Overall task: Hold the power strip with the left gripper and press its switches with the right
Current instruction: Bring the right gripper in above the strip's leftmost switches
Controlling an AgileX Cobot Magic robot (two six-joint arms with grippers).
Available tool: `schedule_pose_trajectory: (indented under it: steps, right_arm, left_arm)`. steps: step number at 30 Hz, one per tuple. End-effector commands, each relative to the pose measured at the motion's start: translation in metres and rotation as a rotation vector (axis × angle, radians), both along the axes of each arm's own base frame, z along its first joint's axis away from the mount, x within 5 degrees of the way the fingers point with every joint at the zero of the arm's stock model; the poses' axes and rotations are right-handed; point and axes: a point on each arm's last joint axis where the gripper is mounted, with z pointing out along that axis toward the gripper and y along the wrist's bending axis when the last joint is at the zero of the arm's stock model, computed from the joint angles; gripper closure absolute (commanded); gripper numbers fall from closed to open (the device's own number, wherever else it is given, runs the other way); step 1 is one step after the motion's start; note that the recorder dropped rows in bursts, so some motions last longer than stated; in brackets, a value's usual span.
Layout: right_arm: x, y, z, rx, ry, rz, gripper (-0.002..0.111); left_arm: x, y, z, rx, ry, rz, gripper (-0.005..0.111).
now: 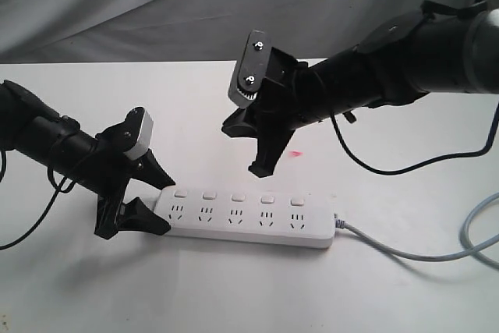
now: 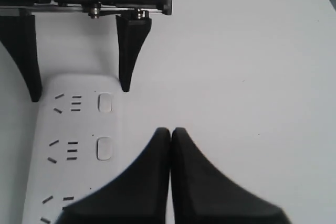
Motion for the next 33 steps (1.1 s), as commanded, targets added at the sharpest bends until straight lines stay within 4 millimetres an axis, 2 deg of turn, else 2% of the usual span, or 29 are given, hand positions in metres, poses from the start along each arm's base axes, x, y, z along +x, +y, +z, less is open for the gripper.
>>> schedule_pose_trajectory:
  steps: [1,5,7,15,18,24,33]
  right_arm:
    - [0.001,0.013,0.005,0.039,-0.019,-0.039,0.108]
    - [0.001,0.020,0.007,0.066,-0.023,-0.048,0.107]
    - [0.001,0.021,0.006,0.057,-0.032,-0.057,0.100]
    - [0.002,0.021,0.007,0.077,-0.028,-0.077,0.043]
    - [0.002,0.021,0.008,0.082,-0.027,-0.081,0.031]
    - [0.003,0.021,0.008,0.080,-0.031,-0.093,0.029]
    - [0.013,0.010,0.008,0.013,-0.098,-0.225,0.029]
  left_arm:
    - [0.000,0.001,-0.013,0.054,-0.004,-0.003,0.051]
    - [0.000,0.001,-0.013,0.054,-0.004,-0.003,0.051]
    - [0.000,0.001,-0.013,0.054,-0.004,-0.003,0.051]
    - [0.000,0.001,-0.013,0.054,-0.004,-0.003,0.051]
    - [0.000,0.001,-0.013,0.054,-0.004,-0.003,0.051]
    - [0.000,0.001,-0.013,0.054,-0.004,-0.003,0.051]
    - [0.000,0.001,-0.013,0.054,-0.004,-0.003,0.051]
